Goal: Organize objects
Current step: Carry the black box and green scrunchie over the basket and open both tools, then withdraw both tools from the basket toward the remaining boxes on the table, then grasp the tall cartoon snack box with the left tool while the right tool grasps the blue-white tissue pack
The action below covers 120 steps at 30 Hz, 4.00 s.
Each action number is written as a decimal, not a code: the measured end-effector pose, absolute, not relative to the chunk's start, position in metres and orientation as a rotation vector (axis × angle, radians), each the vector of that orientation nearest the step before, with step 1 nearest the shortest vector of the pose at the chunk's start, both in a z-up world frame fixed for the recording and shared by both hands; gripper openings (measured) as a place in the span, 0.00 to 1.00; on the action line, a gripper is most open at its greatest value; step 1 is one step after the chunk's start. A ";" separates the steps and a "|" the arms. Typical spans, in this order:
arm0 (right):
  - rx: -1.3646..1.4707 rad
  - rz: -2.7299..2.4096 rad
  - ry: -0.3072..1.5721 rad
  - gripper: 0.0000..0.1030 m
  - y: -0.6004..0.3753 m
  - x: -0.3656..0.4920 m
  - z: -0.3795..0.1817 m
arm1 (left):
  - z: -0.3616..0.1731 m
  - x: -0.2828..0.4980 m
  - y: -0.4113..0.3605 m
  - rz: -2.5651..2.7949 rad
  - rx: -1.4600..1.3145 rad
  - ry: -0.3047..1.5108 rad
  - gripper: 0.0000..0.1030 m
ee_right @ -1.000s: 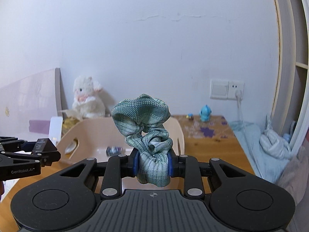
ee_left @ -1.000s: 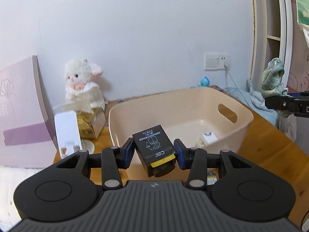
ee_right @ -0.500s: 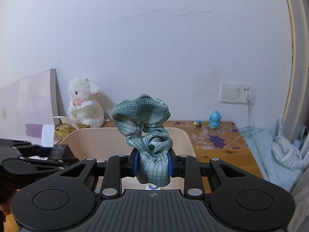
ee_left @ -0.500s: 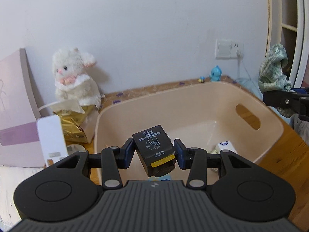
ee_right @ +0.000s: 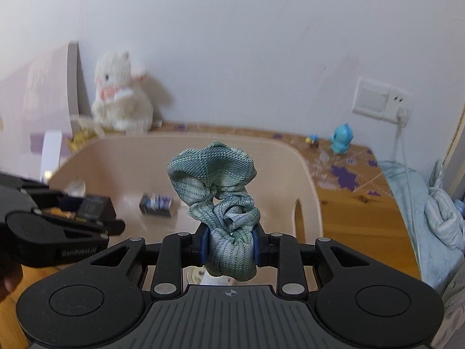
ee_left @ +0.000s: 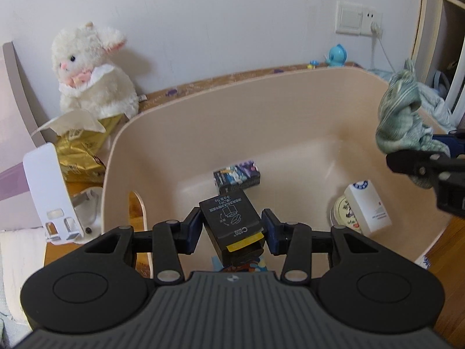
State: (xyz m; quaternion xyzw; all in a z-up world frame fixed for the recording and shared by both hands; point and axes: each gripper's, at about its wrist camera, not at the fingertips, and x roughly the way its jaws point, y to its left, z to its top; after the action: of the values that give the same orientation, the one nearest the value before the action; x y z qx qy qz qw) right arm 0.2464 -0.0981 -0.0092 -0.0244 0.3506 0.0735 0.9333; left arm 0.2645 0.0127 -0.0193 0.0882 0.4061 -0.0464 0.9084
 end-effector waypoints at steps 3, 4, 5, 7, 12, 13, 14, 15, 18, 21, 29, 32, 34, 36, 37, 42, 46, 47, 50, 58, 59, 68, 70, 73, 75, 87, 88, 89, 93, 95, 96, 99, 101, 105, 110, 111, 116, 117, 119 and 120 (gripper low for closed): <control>-0.061 0.159 0.763 0.27 -0.094 0.253 -0.016 | -0.019 0.265 0.012 -0.096 0.178 0.848 0.45; -0.053 0.164 0.779 0.28 -0.094 0.254 -0.019 | -0.020 0.265 0.011 -0.096 0.178 0.854 0.45; -0.045 0.168 0.787 0.29 -0.093 0.254 -0.021 | -0.020 0.265 0.010 -0.094 0.182 0.857 0.45; -0.037 0.170 0.796 0.35 -0.090 0.254 -0.024 | -0.020 0.264 0.008 -0.086 0.193 0.855 0.45; -0.031 0.167 0.770 0.66 -0.088 0.245 -0.021 | -0.012 0.259 0.010 -0.092 0.168 0.820 0.55; -0.029 0.161 0.756 0.72 -0.088 0.242 -0.018 | -0.009 0.257 0.011 -0.093 0.157 0.809 0.63; -0.028 0.158 0.743 0.74 -0.088 0.239 -0.015 | -0.006 0.254 0.012 -0.089 0.147 0.792 0.72; -0.026 0.156 0.730 0.77 -0.088 0.236 -0.011 | -0.003 0.251 0.014 -0.086 0.139 0.774 0.72; -0.020 0.144 0.692 0.92 -0.091 0.225 0.000 | 0.006 0.244 0.016 -0.083 0.129 0.750 0.73; -0.016 0.137 0.659 0.98 -0.094 0.213 0.011 | 0.014 0.235 0.018 -0.078 0.129 0.727 0.74; -0.005 0.123 0.620 1.00 -0.102 0.181 0.027 | 0.029 0.203 0.022 -0.070 0.121 0.688 0.75; 0.003 0.118 0.631 1.00 -0.105 0.170 0.027 | 0.032 0.190 0.024 -0.072 0.112 0.683 0.75; 0.010 0.112 0.637 1.00 -0.108 0.163 0.025 | 0.032 0.183 0.024 -0.073 0.111 0.684 0.75; 0.013 0.101 0.643 1.00 -0.110 0.155 0.023 | 0.032 0.176 0.024 -0.073 0.114 0.685 0.75; 0.014 0.099 0.647 1.00 -0.112 0.151 0.022 | 0.031 0.173 0.024 -0.074 0.114 0.686 0.75; 0.008 0.085 0.674 1.00 -0.114 0.133 0.013 | 0.025 0.156 0.023 -0.082 0.110 0.698 0.75; 0.003 0.079 0.701 1.00 -0.114 0.121 0.003 | 0.017 0.145 0.022 -0.096 0.104 0.720 0.75; 0.002 0.078 0.709 1.00 -0.115 0.118 0.000 | 0.015 0.141 0.021 -0.096 0.107 0.722 0.75; 0.001 0.076 0.728 1.00 -0.118 0.112 -0.007 | 0.006 0.133 0.019 -0.098 0.110 0.731 0.75; -0.004 0.066 0.785 1.00 -0.123 0.103 -0.027 | -0.025 0.123 0.014 -0.120 0.074 0.801 0.75; -0.001 0.065 0.791 1.00 -0.124 0.103 -0.029 | -0.029 0.123 0.013 -0.124 0.068 0.809 0.75; 0.007 0.053 0.863 1.00 -0.130 0.106 -0.059 | -0.054 0.120 0.001 -0.177 0.067 0.850 0.75; 0.007 0.052 0.875 1.00 -0.130 0.108 -0.064 | -0.059 0.122 -0.002 -0.184 0.071 0.858 0.75; 0.007 0.051 0.888 1.00 -0.129 0.110 -0.071 | -0.062 0.124 -0.002 -0.208 0.055 0.857 0.75; 0.007 0.053 0.897 1.00 -0.129 0.112 -0.076 | -0.063 0.126 -0.004 -0.211 0.059 0.862 0.75; 0.026 0.054 0.932 1.00 -0.135 0.125 -0.093 | -0.074 0.139 -0.015 -0.212 0.089 0.863 0.73; 0.029 0.058 0.933 1.00 -0.136 0.126 -0.094 | -0.075 0.141 -0.015 -0.206 0.094 0.863 0.73; 0.031 0.066 0.930 1.00 -0.136 0.127 -0.095 | -0.077 0.143 -0.015 -0.204 0.098 0.863 0.72; 0.015 0.084 0.920 1.00 -0.135 0.134 -0.098 | -0.081 0.150 -0.014 -0.207 0.102 0.859 0.69; -0.006 0.087 0.916 1.00 -0.132 0.140 -0.099 | -0.082 0.153 -0.013 -0.216 0.107 0.849 0.69; -0.013 0.090 0.913 1.00 -0.131 0.143 -0.100 | -0.082 0.154 -0.013 -0.220 0.109 0.843 0.69; -0.043 0.094 0.902 1.00 -0.126 0.152 -0.102 | -0.084 0.157 -0.013 -0.226 0.112 0.822 0.70; -0.049 0.096 0.892 1.00 -0.123 0.157 -0.103 | -0.084 0.160 -0.011 -0.217 0.109 0.808 0.70; -0.047 0.101 0.873 1.00 -0.122 0.164 -0.105 | -0.085 0.167 -0.007 -0.219 0.104 0.800 0.70; -0.045 0.117 0.849 1.00 -0.120 0.167 -0.107 | -0.086 0.168 -0.004 -0.234 0.110 0.786 0.65; -0.044 0.119 0.846 1.00 -0.120 0.168 -0.107 | -0.086 0.168 -0.005 -0.242 0.112 0.783 0.61; -0.048 0.130 0.836 1.00 -0.118 0.166 -0.109 | -0.084 0.165 -0.007 -0.291 0.130 0.774 0.45; -0.048 0.131 0.835 1.00 -0.118 0.166 -0.109 | -0.083 0.164 -0.007 -0.302 0.132 0.773 0.40; -0.048 0.127 0.831 0.97 -0.117 0.165 -0.109 | -0.083 0.162 -0.010 -0.319 0.137 0.773 0.29; -0.048 0.126 0.827 0.91 -0.116 0.165 -0.108 | -0.082 0.161 -0.011 -0.330 0.141 0.774 0.25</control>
State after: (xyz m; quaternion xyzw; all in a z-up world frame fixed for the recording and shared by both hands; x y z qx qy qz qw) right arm 0.1651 -0.1164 -0.1084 -0.0231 0.4016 0.0613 0.9135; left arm 0.1605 -0.0114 -0.0821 0.0683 0.3752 -0.1598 0.9105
